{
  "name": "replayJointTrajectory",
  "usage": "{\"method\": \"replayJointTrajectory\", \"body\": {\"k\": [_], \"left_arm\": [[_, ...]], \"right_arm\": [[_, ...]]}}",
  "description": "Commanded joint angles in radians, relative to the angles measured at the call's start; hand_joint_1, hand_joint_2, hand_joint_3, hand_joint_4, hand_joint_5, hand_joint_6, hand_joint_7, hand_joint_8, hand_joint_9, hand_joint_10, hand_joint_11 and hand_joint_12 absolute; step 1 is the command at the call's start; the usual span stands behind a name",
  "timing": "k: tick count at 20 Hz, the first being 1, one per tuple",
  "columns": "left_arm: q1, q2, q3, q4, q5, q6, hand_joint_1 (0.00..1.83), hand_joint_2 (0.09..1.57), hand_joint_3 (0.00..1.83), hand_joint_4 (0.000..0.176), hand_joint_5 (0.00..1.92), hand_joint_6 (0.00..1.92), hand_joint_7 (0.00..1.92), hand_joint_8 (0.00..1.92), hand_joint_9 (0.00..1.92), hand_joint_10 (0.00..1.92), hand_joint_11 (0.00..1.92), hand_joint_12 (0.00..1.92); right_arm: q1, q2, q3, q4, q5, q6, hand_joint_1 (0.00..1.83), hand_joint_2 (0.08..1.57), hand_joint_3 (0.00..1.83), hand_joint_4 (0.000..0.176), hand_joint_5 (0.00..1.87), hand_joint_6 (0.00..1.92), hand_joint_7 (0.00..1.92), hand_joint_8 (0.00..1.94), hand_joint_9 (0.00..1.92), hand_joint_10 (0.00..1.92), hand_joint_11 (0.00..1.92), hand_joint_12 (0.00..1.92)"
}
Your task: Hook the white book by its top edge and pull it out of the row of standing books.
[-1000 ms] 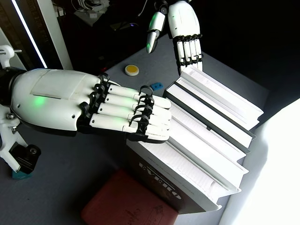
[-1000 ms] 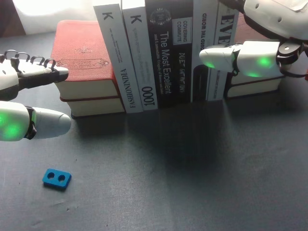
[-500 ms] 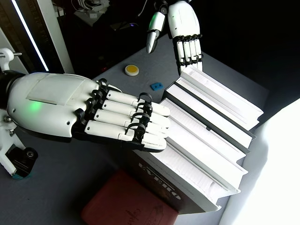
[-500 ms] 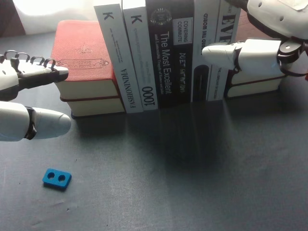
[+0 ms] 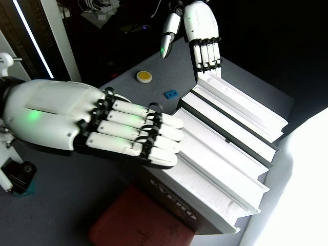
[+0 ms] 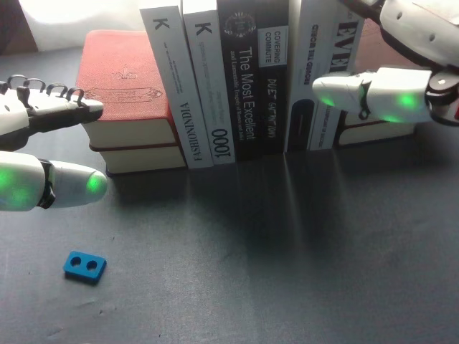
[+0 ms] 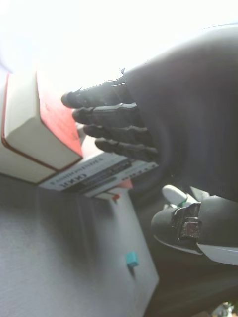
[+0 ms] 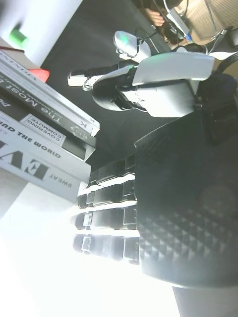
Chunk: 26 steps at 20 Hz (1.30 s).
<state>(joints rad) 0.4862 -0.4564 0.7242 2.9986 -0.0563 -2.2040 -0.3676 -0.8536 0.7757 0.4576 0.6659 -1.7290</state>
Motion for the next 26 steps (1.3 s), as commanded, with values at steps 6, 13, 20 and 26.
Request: {"method": "replayJointTrajectory", "body": {"k": [6,13,20,26], "left_arm": [[-0.011,0.004,0.001,0.013,0.098,-0.002,0.0,1.21,0.01,0.0,0.0,0.0,0.0,0.0,0.0,0.0,0.0,0.0],[-0.011,0.004,0.0,0.013,0.097,-0.002,0.0,1.22,0.01,0.0,0.0,0.0,0.0,0.0,0.0,0.0,0.0,0.0],[-0.011,0.004,0.001,0.013,0.097,-0.002,0.0,1.21,0.0,0.0,0.0,0.0,0.0,0.0,0.0,0.0,0.0,0.0],[-0.01,0.004,0.002,0.013,0.104,-0.002,0.0,1.21,0.0,0.0,0.0,0.0,0.0,0.0,0.0,0.0,0.0,0.0]], "right_arm": [[-0.002,0.05,-0.06,-0.027,0.069,-0.024,0.0,1.18,0.0,0.0,0.05,0.0,0.01,0.0,0.0,0.0,0.0,0.0],[-0.025,0.106,-0.151,-0.024,0.047,-0.058,0.0,1.18,0.0,0.0,0.05,0.01,0.02,0.0,0.0,0.0,0.0,0.0],[-0.034,0.145,-0.199,0.031,0.025,-0.103,0.0,1.18,0.0,0.0,0.05,0.0,0.02,0.01,0.0,0.0,0.0,0.0],[-0.041,0.172,-0.23,0.032,0.018,-0.094,0.0,1.17,0.0,0.0,0.04,0.0,0.0,0.0,0.0,0.0,0.0,0.0]]}}
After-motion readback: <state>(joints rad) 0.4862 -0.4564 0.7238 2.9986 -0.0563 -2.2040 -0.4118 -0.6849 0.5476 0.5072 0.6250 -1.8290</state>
